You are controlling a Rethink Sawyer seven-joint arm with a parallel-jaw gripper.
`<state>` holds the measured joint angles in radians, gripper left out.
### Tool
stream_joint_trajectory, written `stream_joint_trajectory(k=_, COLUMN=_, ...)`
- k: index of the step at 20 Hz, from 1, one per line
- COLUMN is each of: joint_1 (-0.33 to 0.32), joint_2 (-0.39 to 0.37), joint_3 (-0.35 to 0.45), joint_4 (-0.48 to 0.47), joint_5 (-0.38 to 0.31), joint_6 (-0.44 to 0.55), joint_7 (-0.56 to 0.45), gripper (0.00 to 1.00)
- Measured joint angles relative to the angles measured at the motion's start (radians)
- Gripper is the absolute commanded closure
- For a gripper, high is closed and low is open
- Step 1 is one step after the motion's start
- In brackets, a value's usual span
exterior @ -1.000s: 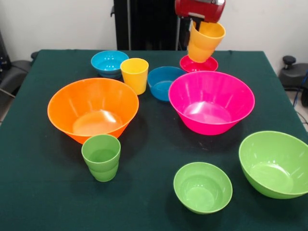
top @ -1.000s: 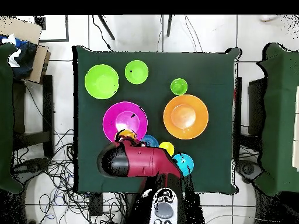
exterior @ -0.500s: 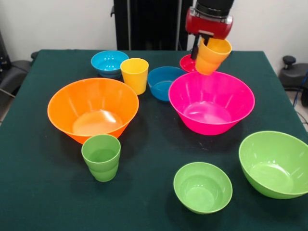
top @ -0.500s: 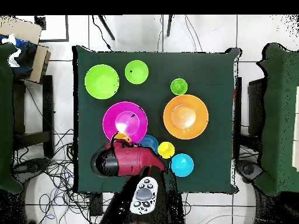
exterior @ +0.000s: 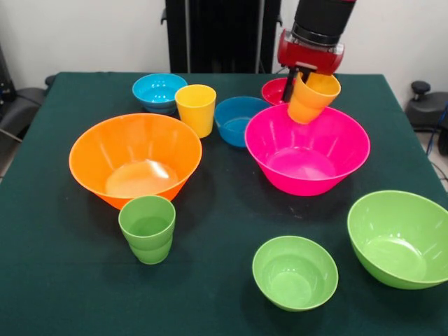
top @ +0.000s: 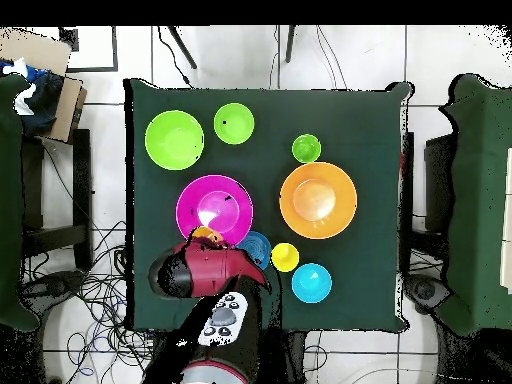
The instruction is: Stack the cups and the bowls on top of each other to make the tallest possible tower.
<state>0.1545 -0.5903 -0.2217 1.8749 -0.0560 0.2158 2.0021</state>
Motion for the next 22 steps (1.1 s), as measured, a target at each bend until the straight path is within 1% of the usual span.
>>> stream_joint_trajectory(k=13, joint_1=0.027, joint_2=0.032, joint_3=-0.059, joint_4=-0.001, joint_5=0.028, joint_6=-0.070, joint_7=0.000, gripper=1.00)
stream_joint_trajectory(k=22, joint_1=0.045, joint_2=0.034, joint_3=-0.084, joint_4=-0.001, joint_5=0.054, joint_6=-0.082, joint_7=0.000, gripper=1.00)
